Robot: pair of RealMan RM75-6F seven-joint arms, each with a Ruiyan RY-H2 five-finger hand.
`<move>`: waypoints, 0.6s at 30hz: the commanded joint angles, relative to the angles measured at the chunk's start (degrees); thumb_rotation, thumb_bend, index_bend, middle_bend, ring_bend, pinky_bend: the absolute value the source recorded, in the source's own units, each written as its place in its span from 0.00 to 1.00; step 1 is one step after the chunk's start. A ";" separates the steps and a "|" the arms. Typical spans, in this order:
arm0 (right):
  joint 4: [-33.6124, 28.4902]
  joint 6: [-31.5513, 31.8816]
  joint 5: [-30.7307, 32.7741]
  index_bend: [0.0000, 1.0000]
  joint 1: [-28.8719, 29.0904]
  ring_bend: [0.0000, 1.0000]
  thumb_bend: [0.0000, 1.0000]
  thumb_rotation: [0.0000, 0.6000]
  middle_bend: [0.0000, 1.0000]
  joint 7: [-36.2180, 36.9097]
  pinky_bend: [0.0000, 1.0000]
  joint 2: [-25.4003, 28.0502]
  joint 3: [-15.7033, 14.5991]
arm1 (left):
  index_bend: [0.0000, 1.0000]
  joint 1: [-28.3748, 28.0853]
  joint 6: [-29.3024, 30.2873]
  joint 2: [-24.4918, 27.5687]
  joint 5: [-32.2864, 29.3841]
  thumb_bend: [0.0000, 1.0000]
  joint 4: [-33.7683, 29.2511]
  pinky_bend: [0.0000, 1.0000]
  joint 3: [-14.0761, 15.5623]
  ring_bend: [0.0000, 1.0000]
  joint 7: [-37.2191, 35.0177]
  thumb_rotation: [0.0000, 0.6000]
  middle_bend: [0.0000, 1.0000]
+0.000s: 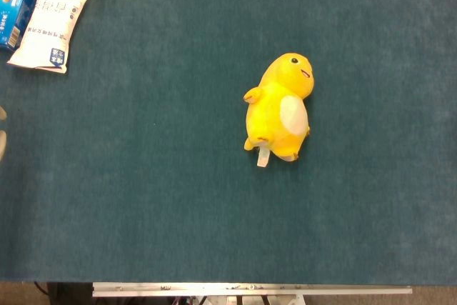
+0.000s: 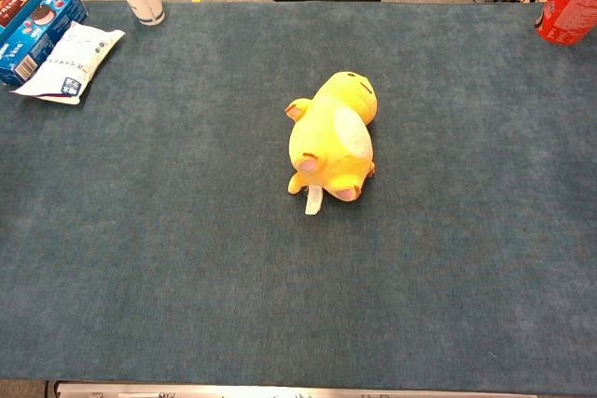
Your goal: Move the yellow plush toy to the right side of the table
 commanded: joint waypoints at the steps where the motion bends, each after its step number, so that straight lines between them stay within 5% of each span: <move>1: 0.11 -0.27 0.26 0.11 0.11 0.02 0.14 1.00 0.21 0.00 0.00 -0.05 0.04 | 0.45 -0.04 -0.27 -0.05 -0.06 0.39 0.00 0.41 0.15 0.33 0.14 1.00 0.43; 11: -1.31 -2.72 -4.85 0.12 2.82 0.02 0.14 1.00 0.21 1.97 0.00 0.57 -0.40 | 0.45 0.08 -0.13 0.06 -0.18 0.39 -0.21 0.41 0.13 0.33 0.04 1.00 0.43; 18: -3.26 -8.28 -13.97 0.30 8.65 0.03 0.14 1.00 0.24 3.59 0.00 -0.27 -1.41 | 0.45 0.14 0.18 0.09 0.35 0.39 -0.60 0.41 0.30 0.33 -0.04 1.00 0.43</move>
